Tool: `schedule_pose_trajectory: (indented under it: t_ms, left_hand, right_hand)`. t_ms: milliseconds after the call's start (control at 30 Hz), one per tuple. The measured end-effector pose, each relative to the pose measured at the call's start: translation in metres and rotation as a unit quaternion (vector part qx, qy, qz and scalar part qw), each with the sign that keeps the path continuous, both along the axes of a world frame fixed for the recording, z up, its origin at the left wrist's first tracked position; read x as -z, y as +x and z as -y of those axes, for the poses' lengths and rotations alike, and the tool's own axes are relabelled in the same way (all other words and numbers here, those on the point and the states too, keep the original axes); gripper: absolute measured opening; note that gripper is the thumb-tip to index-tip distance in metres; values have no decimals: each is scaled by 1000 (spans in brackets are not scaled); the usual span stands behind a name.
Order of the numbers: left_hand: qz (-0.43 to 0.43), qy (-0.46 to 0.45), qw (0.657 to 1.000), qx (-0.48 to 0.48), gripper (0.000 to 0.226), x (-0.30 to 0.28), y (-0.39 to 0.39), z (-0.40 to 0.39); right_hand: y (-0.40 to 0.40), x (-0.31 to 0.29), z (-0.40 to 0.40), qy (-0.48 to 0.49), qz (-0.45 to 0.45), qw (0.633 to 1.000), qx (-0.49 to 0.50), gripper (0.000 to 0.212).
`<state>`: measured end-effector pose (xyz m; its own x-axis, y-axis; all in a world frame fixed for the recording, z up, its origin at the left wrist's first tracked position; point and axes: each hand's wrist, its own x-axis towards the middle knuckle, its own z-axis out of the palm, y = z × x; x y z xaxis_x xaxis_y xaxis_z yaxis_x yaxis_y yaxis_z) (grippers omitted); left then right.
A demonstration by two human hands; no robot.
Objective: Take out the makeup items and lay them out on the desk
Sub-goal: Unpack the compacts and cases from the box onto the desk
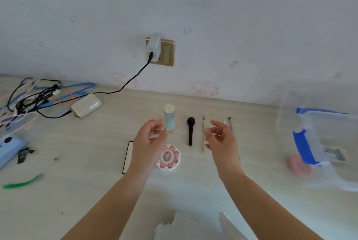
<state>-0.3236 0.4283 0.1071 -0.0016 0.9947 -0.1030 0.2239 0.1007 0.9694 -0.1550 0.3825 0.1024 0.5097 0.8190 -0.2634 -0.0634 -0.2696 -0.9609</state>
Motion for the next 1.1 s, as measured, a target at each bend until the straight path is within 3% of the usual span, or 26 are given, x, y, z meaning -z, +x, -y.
schedule_pose_trajectory:
  t_ms: [200,533,733,833,967,1033,1100]
  left_hand:
    - [83,-38,991,99,20,-29,86,17]
    - [113,-72,974,182,18,-50,249,73]
    - [112,-59,961,247,18,-59,348,97]
    - [36,-51,955,290,21,-49,389,101]
    - [-129,-70,927,346,43,-19,415,94]
    - [-242,-84,880,400,61,-7,426,92]
    - [-388,-65,804,446,68,1,437,90]
  right_hand:
    - [63,-31,29,78,11,995,63,24]
    - [249,-61,115,114,92,977,157,33]
    - [361,-58,136,70,153,979,116,32]
    - [399,-52,136,12,193,980,51,26]
    - [425,-30,125,-103,266,952,-109,45]
    - [436,-15,117,-159,295,923,-190,59]
    - [444,-1,107,-231,367,853,-293,65]
